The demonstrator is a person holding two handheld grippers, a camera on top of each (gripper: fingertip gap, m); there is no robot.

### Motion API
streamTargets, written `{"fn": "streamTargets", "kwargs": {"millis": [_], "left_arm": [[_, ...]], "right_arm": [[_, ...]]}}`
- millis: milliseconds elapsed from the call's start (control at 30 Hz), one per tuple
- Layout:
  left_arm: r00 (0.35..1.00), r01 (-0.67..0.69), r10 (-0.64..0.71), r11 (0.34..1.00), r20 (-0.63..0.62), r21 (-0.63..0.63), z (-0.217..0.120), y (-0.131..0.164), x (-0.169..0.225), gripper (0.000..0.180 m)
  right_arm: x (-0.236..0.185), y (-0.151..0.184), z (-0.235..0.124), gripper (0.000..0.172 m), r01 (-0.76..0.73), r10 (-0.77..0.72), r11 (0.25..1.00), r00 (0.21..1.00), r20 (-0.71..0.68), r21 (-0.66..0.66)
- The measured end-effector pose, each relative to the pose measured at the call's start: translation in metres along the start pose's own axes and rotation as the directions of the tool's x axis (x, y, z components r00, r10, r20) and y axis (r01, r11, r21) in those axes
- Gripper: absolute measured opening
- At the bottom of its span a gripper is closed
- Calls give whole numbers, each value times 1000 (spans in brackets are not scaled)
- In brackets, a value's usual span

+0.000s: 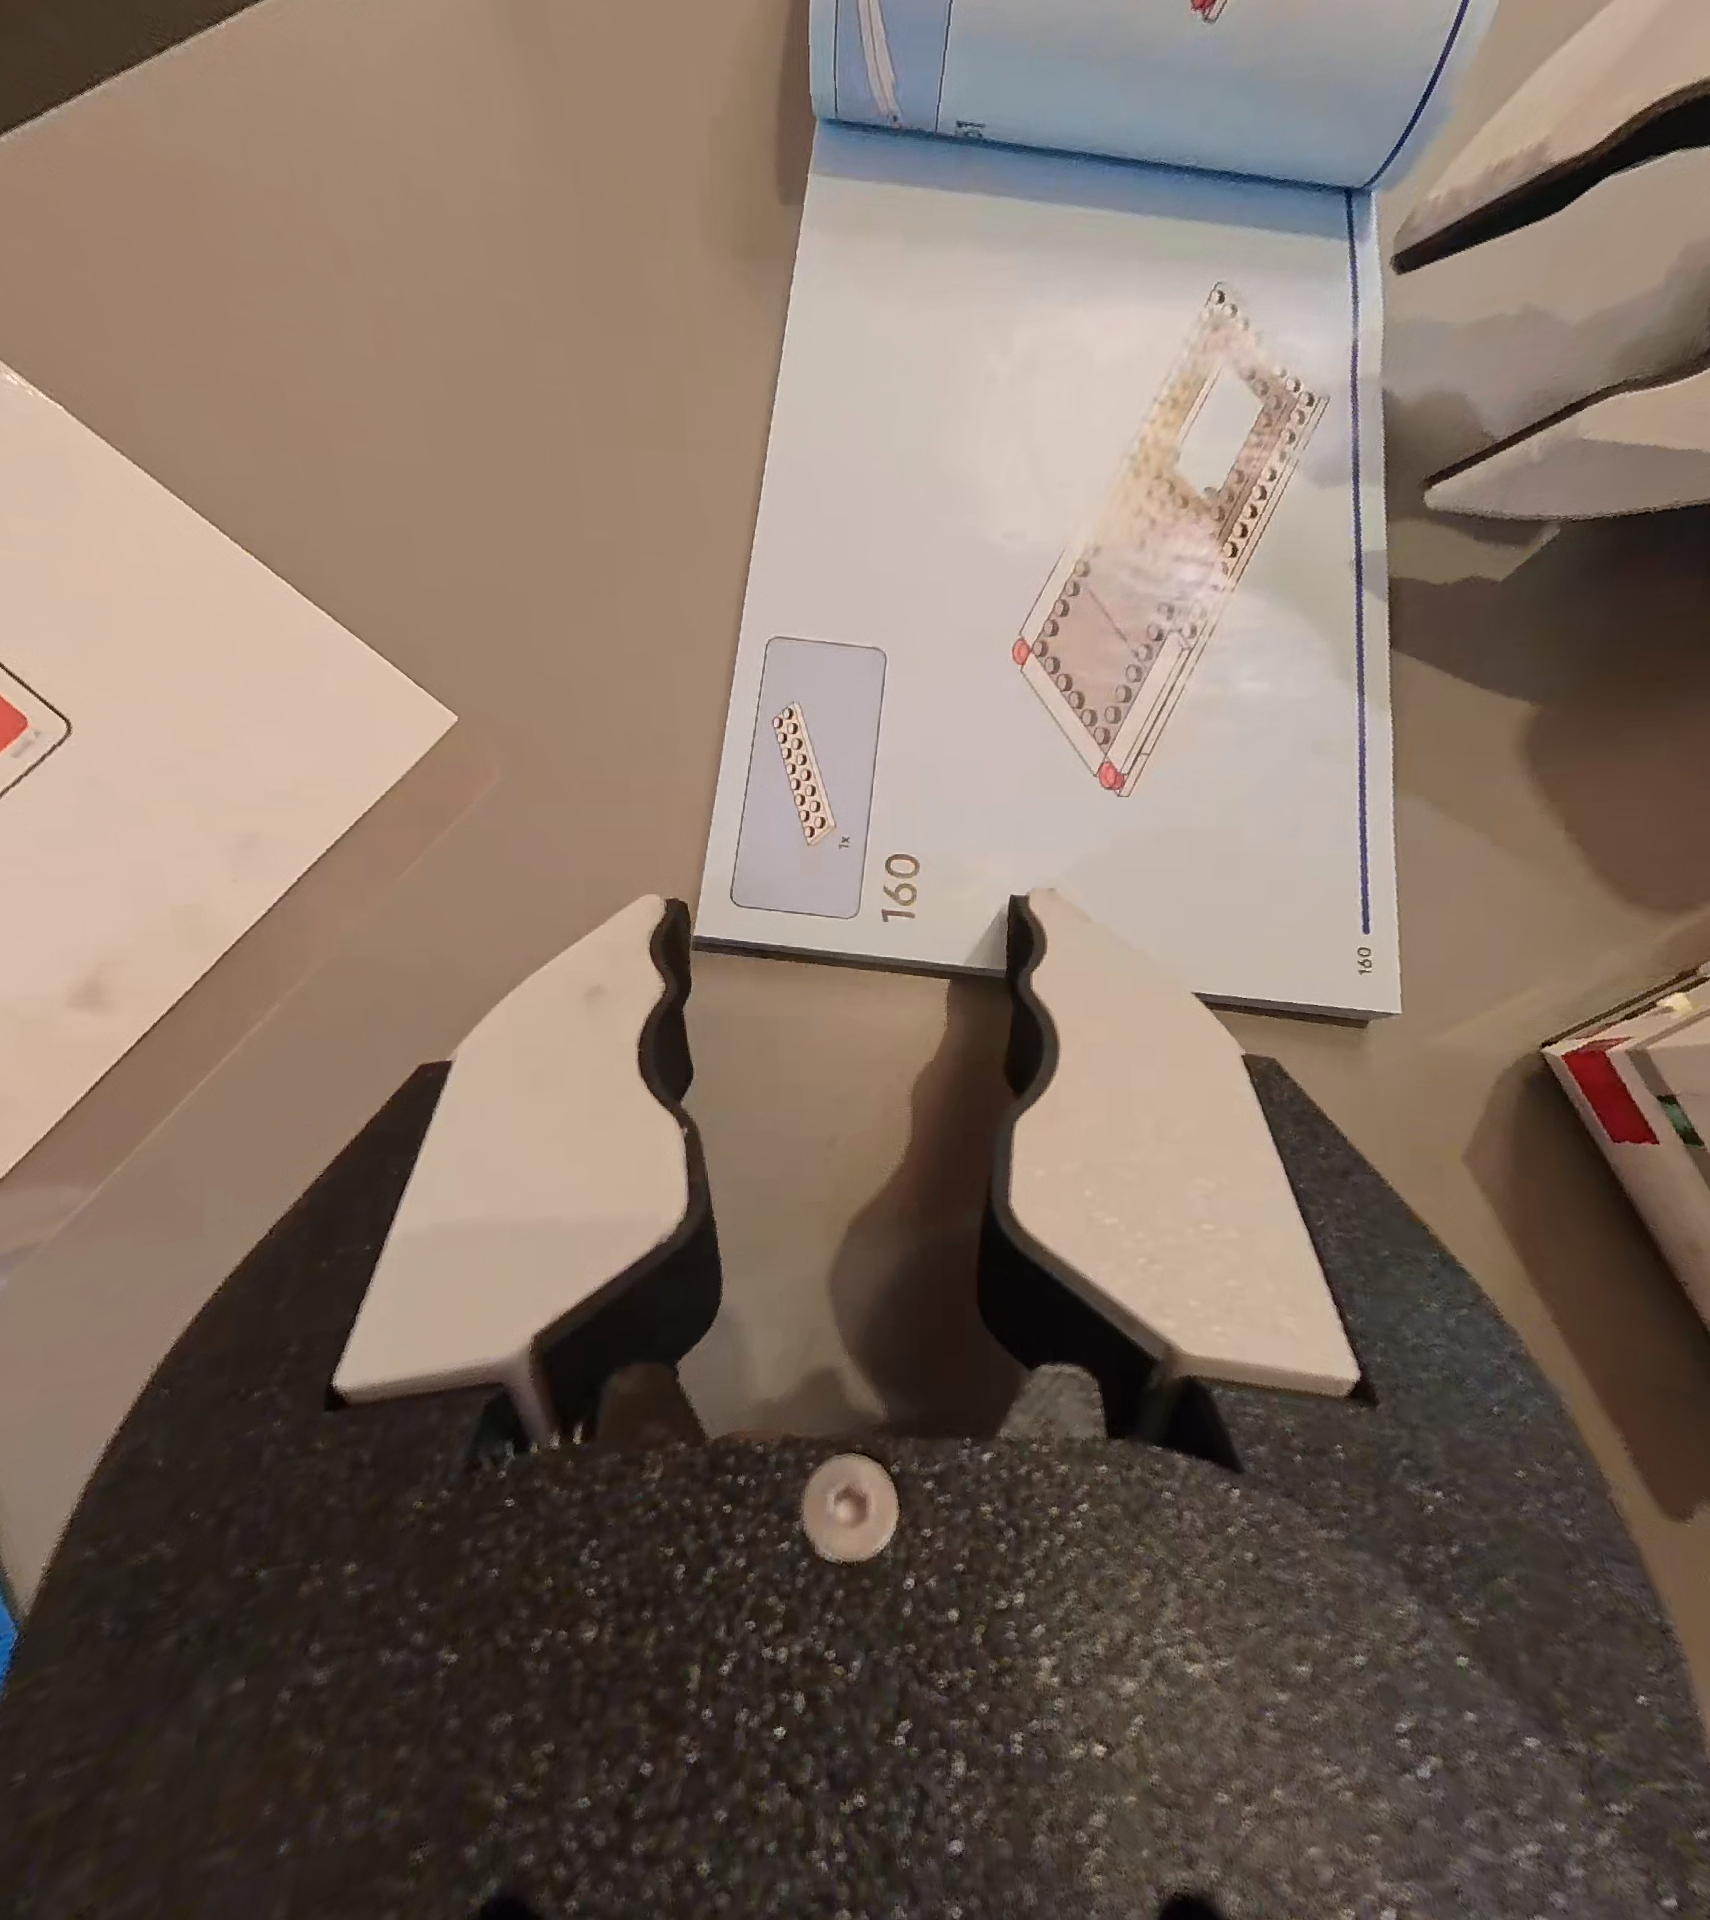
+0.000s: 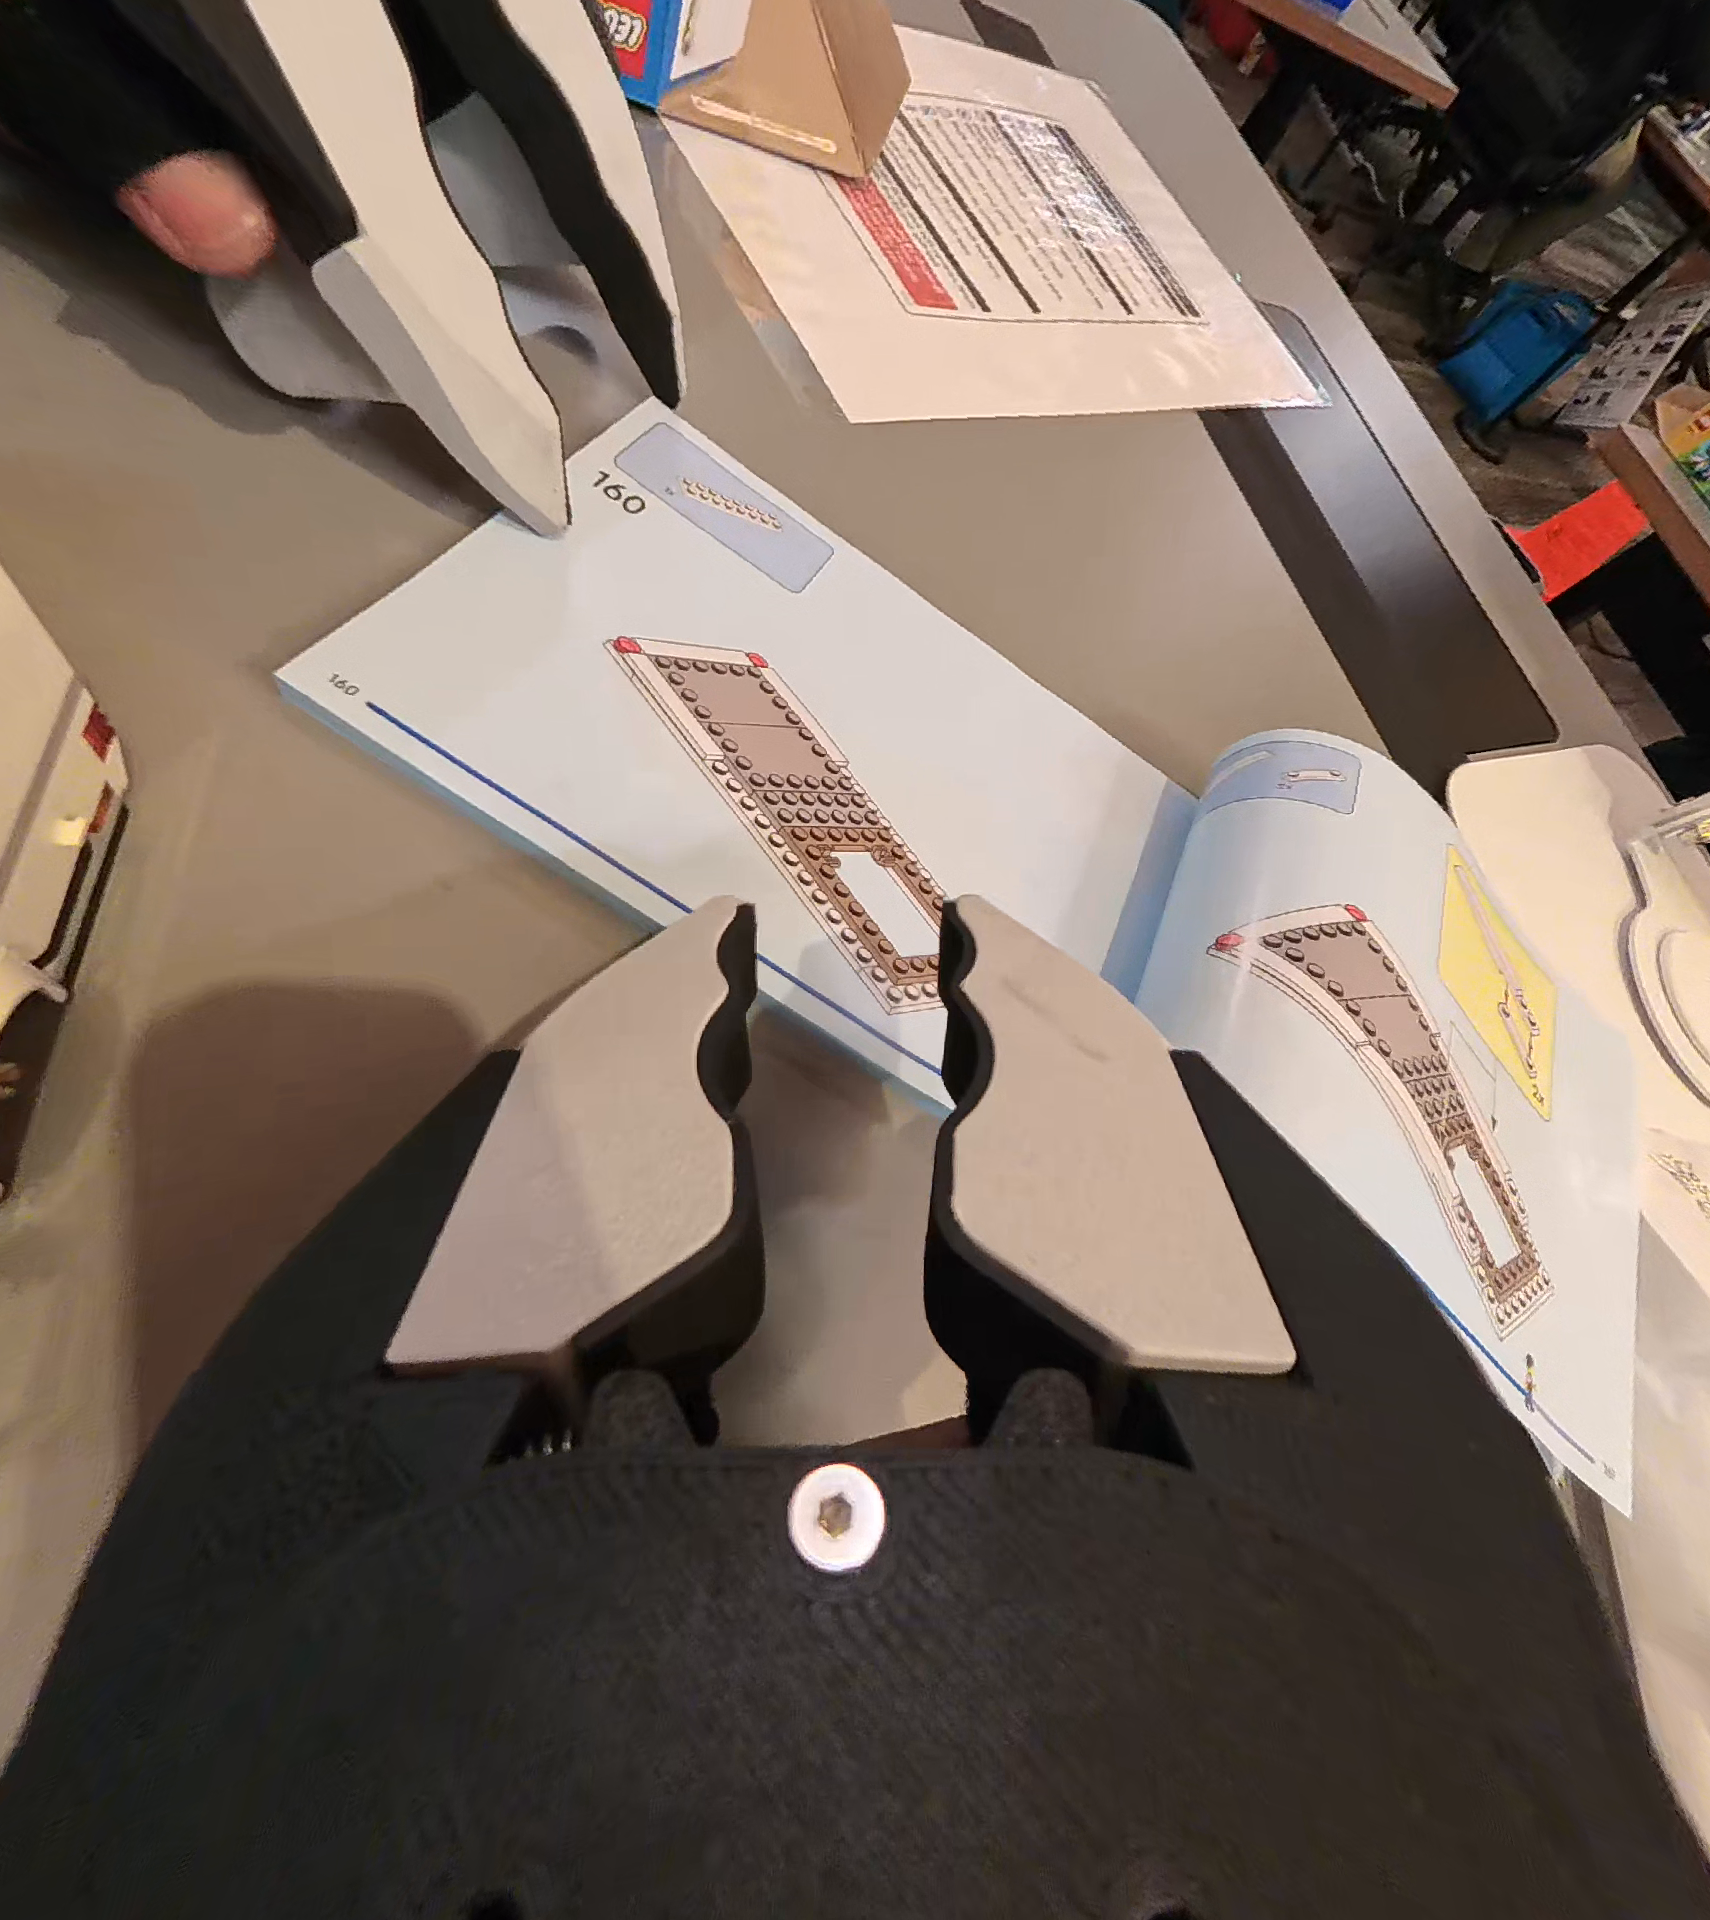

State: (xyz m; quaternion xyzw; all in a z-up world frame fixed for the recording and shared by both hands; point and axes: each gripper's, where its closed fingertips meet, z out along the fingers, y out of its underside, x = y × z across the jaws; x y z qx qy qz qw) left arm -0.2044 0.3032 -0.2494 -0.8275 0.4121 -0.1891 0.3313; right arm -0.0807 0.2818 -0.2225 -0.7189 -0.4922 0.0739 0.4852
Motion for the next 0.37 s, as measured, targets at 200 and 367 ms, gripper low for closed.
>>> {"fn": "streamTargets", "kwargs": {"millis": [200, 367], "left_arm": [[1000, 3, -3, 1000, -2, 10, -1, -1, 0, 59], [1000, -15, 15, 1000, 0, -1, -1, 0, 2, 59]], "right_arm": [[0, 1, 0, 34, -3, 3, 1000, 1000, 4, -6], [-2, 2, 1, 34, 12, -12, 1000, 1000, 11, -16]]}}
